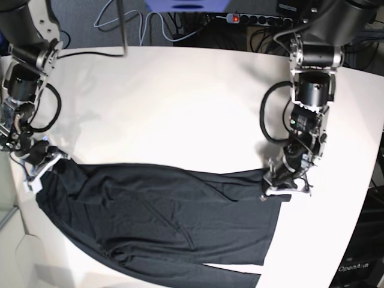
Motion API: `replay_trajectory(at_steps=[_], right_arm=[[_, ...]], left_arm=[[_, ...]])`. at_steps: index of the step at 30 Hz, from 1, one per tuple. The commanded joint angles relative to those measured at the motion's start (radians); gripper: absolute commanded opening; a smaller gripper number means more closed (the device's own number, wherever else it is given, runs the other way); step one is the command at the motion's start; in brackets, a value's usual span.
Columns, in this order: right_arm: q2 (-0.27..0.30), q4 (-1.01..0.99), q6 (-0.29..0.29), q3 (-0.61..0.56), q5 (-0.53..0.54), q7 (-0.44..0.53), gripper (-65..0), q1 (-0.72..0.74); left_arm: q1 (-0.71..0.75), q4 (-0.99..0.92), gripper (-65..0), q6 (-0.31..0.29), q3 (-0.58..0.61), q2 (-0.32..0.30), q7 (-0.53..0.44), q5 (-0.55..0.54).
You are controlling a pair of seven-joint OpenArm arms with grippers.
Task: Fold the T-shirt properly
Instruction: 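Open the right gripper and lift it off the shirt corner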
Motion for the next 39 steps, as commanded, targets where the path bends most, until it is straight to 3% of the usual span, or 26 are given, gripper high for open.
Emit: replay_trajectory(at_steps=[1, 6, 13, 22, 28, 34, 39], right_arm=[[0.020, -0.006, -0.001, 0.005, 0.007, 0.033, -64.1, 0.038], [0.021, -0.049, -0.001, 0.006, -0.014, 0.065, -64.1, 0.032], [0.020, -0.046, -0.001, 0.009, -0.008, 0.056, -64.4, -0.034], [0.021, -0.043, -0.001, 0.009, -0.007, 0.056, -64.9, -0.135], [0.040, -0.043, -0.001, 0.012, -0.005, 0.065, -65.0, -0.204], [0.046, -0.043, -0.001, 0.135, -0.011, 0.059, -65.0, -0.266], [0.064, -0.041, -0.001, 0.149, -0.008, 0.068, -65.0, -0.301]], left_arm=[[-0.027, 0.009, -62.3, -0.006, -0.002, -0.012, -0.011, 0.004], [-0.018, 0.006, -62.3, -0.004, -0.001, -0.026, -0.005, 0.021], [-0.007, -0.054, -62.3, -0.010, -0.001, -0.051, 0.103, 0.125], [0.022, -0.051, -62.3, -0.018, 0.001, -0.094, 0.109, 0.207], [0.022, -0.057, -62.3, -0.148, -0.002, -0.106, 0.152, 0.300], [0.022, -0.057, -62.3, -0.196, -0.010, -0.121, 0.156, 0.371], [0.023, -0.057, -62.3, -0.211, -0.004, -0.141, 0.156, 0.376]])
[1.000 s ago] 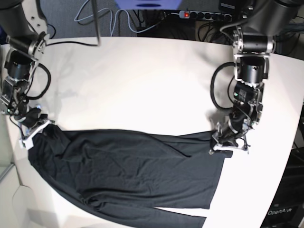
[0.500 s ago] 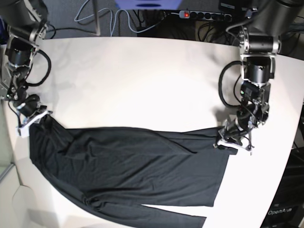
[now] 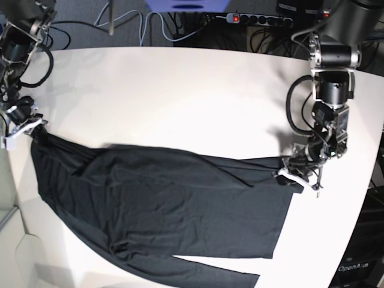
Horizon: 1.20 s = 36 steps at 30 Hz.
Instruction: Fold the T-shirt properly
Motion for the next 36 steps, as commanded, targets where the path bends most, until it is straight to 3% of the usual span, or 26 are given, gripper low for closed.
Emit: replay_trajectory(at_steps=[1, 12, 27, 32, 36], right_arm=[[0.006, -0.018, -0.068, -0.006, -0.148, -0.153, -65.0, -0.032], [0.017, 0.145, -0.068, -0.006, -0.154, -0.137, -64.6, -0.036], [0.031, 0.424, -0.068, -0.001, -0.155, -0.304, -64.6, -0.016], [0.026, 0.519, -0.068, 0.076, -0.148, -0.392, -64.1, -0.036], [-0.023, 0.533, -0.068, 0.137, -0.148, -0.438, -64.0, -0.036]], left_arm=[[0.007, -0.009, -62.3, 0.047, -0.001, -0.018, 0.062, 0.059], [0.007, -0.009, -62.3, 0.023, 0.003, -0.026, 0.062, 0.059], [0.007, -0.009, -62.3, 0.019, 0.003, -0.024, 0.062, 0.059], [0.007, -0.009, -62.3, 0.019, 0.003, -0.024, 0.062, 0.059], [0.007, -0.009, -62.3, 0.019, 0.003, -0.024, 0.062, 0.059]])
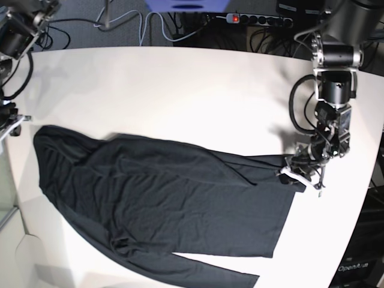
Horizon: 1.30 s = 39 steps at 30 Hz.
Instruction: Fold the T-shirt properly
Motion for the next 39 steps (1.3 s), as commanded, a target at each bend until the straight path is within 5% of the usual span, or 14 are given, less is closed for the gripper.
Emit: replay_trajectory(at_steps=[1, 8, 12, 21, 28, 39], right_arm=[[0.008, 0.020, -0.005, 0.024, 0.014, 0.002, -63.7, 0.013], [-0.099, 0.018, -0.005, 0.088, 0.016, -0.078, -38.2, 0.013], [-0.143, 0.020, -0.005, 0.128, 0.016, -0.078, -30.2, 0.016], [-0.173, 0.109, -0.005, 0.096, -0.013, -0.069, -28.1, -0.013], [-0.116, 0.319, -0.005, -0.057, -0.089, -0.076, -28.1, -0.074], [-0.064, 0.328, -0.005, -0.332, -0.310, -0.032, -28.1, -0.036]], left_arm=[[0.005, -0.008, -62.3, 0.034, 0.001, -0.013, 0.063, 0.051], [0.005, -0.008, -62.3, 0.034, 0.001, -0.013, 0.063, 0.051], [0.005, -0.008, -62.3, 0.034, 0.001, -0.013, 0.063, 0.051], [0.003, -0.008, -62.3, 0.034, 0.001, -0.013, 0.063, 0.051], [0.003, -0.008, -62.3, 0.034, 0.001, -0.008, 0.063, 0.051], [0.000, -0.008, -62.3, 0.034, 0.001, -0.013, 0.063, 0.051]])
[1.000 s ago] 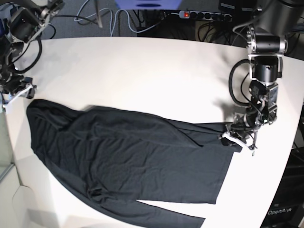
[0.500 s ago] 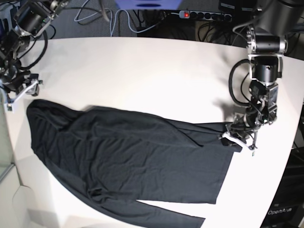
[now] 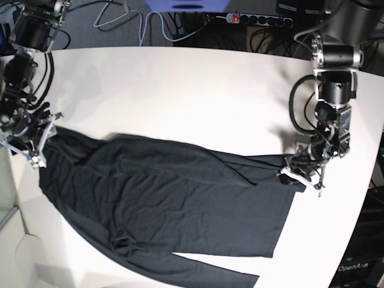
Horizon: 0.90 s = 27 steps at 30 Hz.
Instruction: Fold the T-shirt properly
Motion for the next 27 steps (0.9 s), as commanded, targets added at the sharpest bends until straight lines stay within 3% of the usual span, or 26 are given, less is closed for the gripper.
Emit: replay_trajectory(at_steps=[1, 12, 23, 27], right_arm=[[0.016, 0.016, -0.003, -0.006, -0.018, 0.007, -28.1, 0.016], [0.011, -0.054, -0.003, -0.123, -0.031, 0.038, -28.7, 0.044], [0.011, -0.125, -0.003, -0.128, -0.032, 0.115, -29.5, 0.055], [0.011, -0.125, -0.003, -0.129, -0.032, 0.115, -39.3, 0.069]], left_arm=[[0.003, -0.007, -62.3, 0.034, 0.001, -0.013, 0.059, 0.051], [0.001, -0.007, -62.3, 0.034, 0.001, -0.008, 0.058, 0.051], [0.001, -0.007, -62.3, 0.034, 0.000, -0.010, 0.056, 0.051], [0.001, -0.007, -62.3, 0.034, 0.000, -0.008, 0.056, 0.051]])
